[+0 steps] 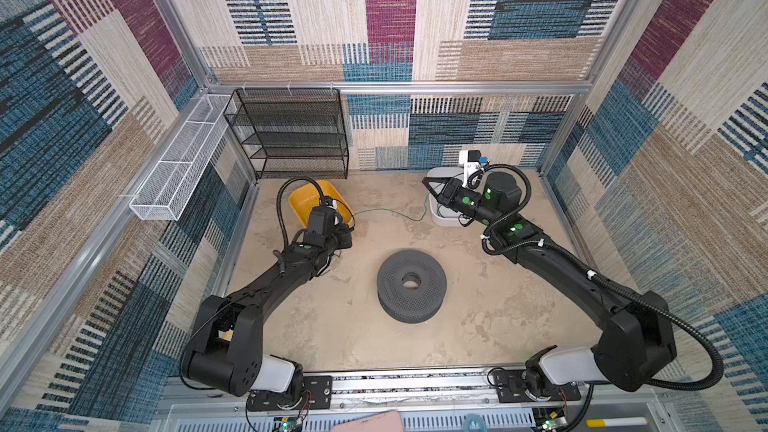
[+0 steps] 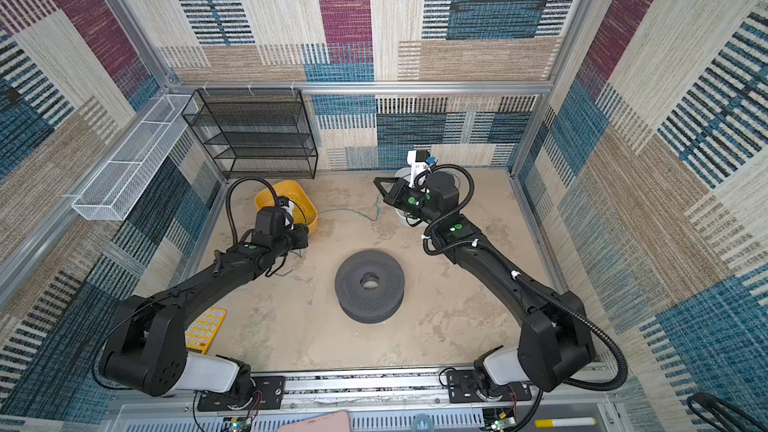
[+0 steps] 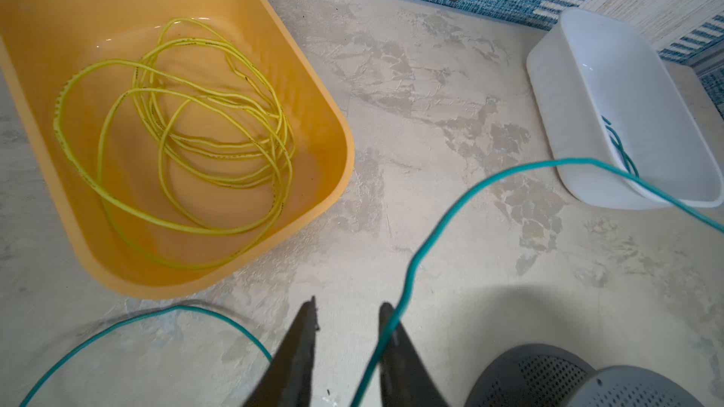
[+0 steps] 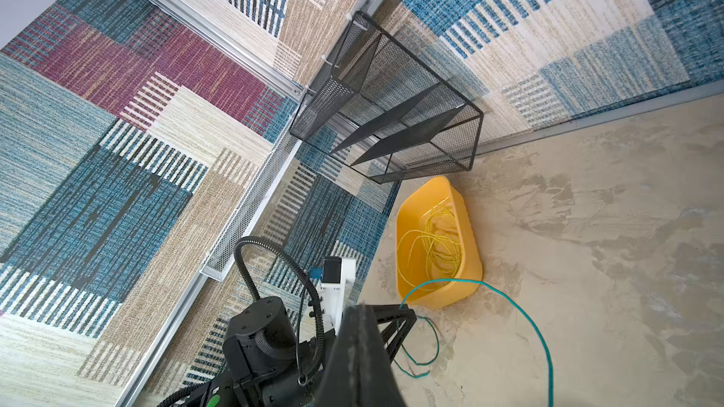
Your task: Wrap the cables
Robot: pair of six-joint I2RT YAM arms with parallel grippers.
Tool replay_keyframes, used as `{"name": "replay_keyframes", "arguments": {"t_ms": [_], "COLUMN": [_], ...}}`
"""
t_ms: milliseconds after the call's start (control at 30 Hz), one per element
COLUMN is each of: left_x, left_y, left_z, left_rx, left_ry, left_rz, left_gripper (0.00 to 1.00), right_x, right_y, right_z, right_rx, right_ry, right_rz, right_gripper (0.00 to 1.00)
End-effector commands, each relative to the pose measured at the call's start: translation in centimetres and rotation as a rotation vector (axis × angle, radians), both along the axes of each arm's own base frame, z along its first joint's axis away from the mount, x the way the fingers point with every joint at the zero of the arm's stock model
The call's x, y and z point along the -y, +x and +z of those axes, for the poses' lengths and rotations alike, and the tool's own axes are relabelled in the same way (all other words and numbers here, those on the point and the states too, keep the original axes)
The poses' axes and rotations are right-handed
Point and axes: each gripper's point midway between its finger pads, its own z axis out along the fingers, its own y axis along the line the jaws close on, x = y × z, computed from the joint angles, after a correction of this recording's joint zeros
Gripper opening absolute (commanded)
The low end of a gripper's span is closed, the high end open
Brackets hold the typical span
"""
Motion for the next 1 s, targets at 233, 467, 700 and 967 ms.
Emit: {"name": "replay_keyframes", "arguments": {"t_ms": [233, 467, 700, 967], "left_x": [1.0, 0.8, 2.9, 4.1], "left_y": [-0.6, -1.3, -2.1, -3.2], "left_z": [3.9, 5.7, 7.8, 9.1], "left_rx": [0.050, 0.073, 0.093, 0.122], "left_ry": [-0.048, -0.060, -0.131, -0.161], "left_rz": [-0.058, -0.052, -0.158, -0.216], "left_gripper": [0.00, 0.00, 0.00, 0.00], "right_x": [5.4, 15.0, 21.9, 24.2], "right_y": [0.7, 2.5, 4.0, 4.6], "right_z": [-0.6, -0.1, 0.0, -1.9], "right_rx": [-0.002, 0.004, -0.004, -0.044], "right_ry": [-0.002, 0.055, 0.142, 0.240], "right_rz": [-0.115, -0.317, -0.472, -0.509], "right_gripper": [0.00, 0.00, 0.00, 0.00]}}
